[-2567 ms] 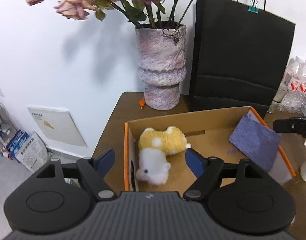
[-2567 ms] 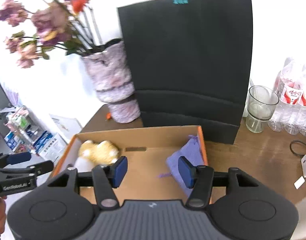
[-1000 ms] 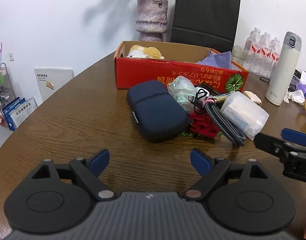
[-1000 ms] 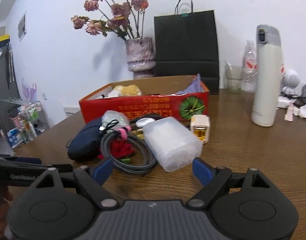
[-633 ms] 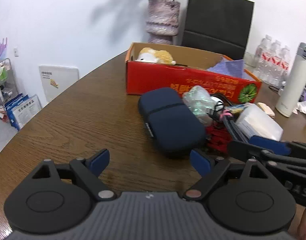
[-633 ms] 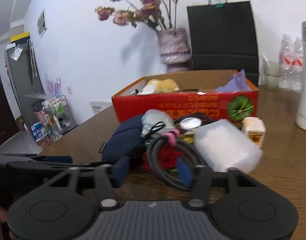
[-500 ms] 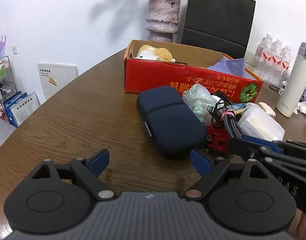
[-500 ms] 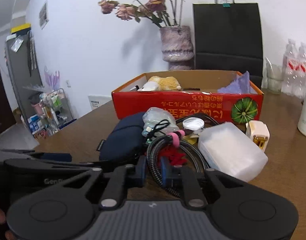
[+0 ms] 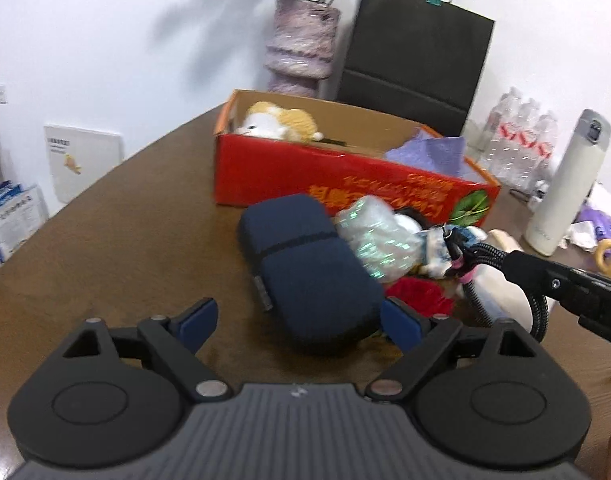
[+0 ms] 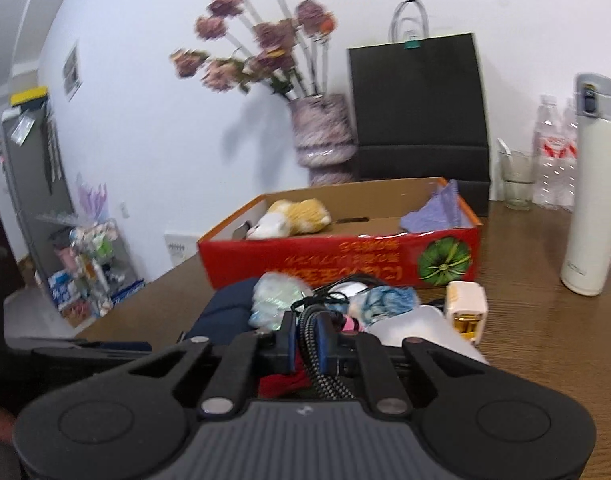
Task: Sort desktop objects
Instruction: 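Put the navy case in the box with left tool while right puts braided cable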
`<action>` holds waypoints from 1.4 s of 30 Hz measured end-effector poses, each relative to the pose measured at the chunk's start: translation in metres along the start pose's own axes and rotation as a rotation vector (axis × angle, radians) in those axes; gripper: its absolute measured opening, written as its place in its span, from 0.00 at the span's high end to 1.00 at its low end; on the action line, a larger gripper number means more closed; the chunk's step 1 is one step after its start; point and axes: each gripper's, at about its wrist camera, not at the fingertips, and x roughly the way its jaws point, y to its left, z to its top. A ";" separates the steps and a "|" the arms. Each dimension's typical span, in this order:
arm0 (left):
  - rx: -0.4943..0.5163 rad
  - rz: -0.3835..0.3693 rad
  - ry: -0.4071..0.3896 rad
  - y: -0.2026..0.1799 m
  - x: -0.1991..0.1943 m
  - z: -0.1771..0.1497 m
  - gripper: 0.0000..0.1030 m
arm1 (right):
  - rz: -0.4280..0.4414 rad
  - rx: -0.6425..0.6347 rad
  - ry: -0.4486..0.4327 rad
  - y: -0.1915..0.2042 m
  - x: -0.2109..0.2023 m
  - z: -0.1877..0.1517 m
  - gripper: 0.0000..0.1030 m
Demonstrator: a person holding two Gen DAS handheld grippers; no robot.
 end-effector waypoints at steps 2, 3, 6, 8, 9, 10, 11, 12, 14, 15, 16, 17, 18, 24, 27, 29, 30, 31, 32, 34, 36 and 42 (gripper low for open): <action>0.010 0.001 0.006 -0.003 0.009 0.005 0.11 | -0.009 0.013 -0.009 -0.005 0.001 0.002 0.91; 0.011 0.006 0.012 -0.004 0.015 0.007 0.09 | -0.012 0.016 -0.012 -0.007 0.001 0.003 0.91; -0.020 -0.022 0.040 -0.004 0.029 0.015 0.10 | -0.015 0.019 -0.017 -0.008 0.002 0.003 0.91; -0.035 -0.007 0.064 -0.005 0.036 0.021 0.10 | -0.013 0.023 -0.016 -0.006 0.003 0.002 0.91; -0.033 -0.010 0.061 -0.005 0.039 0.022 0.11 | -0.013 0.018 -0.015 -0.005 0.004 0.001 0.91; -0.035 -0.010 0.065 -0.005 0.043 0.023 0.14 | -0.007 0.012 -0.011 -0.004 0.005 0.000 0.91; -0.048 -0.001 0.081 -0.003 0.047 0.023 0.20 | -0.002 0.011 -0.007 -0.002 0.006 -0.001 0.91; -0.057 -0.011 0.080 -0.002 0.047 0.023 0.22 | 0.003 0.010 -0.004 -0.002 0.006 -0.002 0.91; -0.041 -0.011 0.071 -0.001 0.043 0.021 0.25 | 0.002 0.006 -0.003 -0.001 0.005 -0.002 0.91; -0.039 -0.009 0.068 0.000 0.040 0.020 0.27 | 0.002 0.008 -0.004 -0.002 0.004 -0.002 0.91; -0.041 -0.004 0.065 0.001 0.037 0.019 0.29 | 0.005 0.012 -0.003 -0.003 0.003 -0.002 0.91; -0.045 0.003 0.061 0.003 0.032 0.017 0.31 | 0.008 0.015 -0.003 -0.004 0.001 -0.001 0.92; -0.046 0.009 0.056 0.005 0.027 0.016 0.32 | 0.012 0.019 -0.011 -0.006 -0.002 -0.001 0.92; -0.001 0.043 0.026 0.010 -0.008 0.003 0.38 | 0.039 0.027 -0.053 -0.002 -0.023 0.005 0.92; -0.004 0.041 0.019 0.014 -0.030 -0.006 0.38 | 0.069 0.035 -0.064 0.002 -0.034 0.008 0.92; 0.010 0.040 0.016 0.014 -0.045 -0.013 0.38 | 0.115 0.066 -0.077 0.002 -0.042 0.009 0.92; 0.020 0.038 0.014 0.014 -0.052 -0.017 0.38 | 0.149 0.085 -0.079 0.002 -0.046 0.009 0.92; 0.028 0.037 0.012 0.013 -0.060 -0.021 0.38 | 0.186 0.094 -0.072 0.003 -0.049 0.010 0.92; 0.037 0.032 0.011 0.012 -0.068 -0.026 0.38 | 0.221 0.103 -0.062 0.005 -0.051 0.010 0.92; 0.044 0.011 0.017 0.012 -0.079 -0.035 0.38 | 0.319 0.132 -0.033 0.007 -0.056 0.007 0.92; 0.051 -0.007 0.035 0.011 -0.084 -0.044 0.38 | 0.396 0.160 -0.008 0.009 -0.058 0.000 0.92; 0.089 0.002 0.047 0.005 -0.083 -0.050 0.32 | 0.308 0.152 0.108 0.016 -0.053 -0.028 0.90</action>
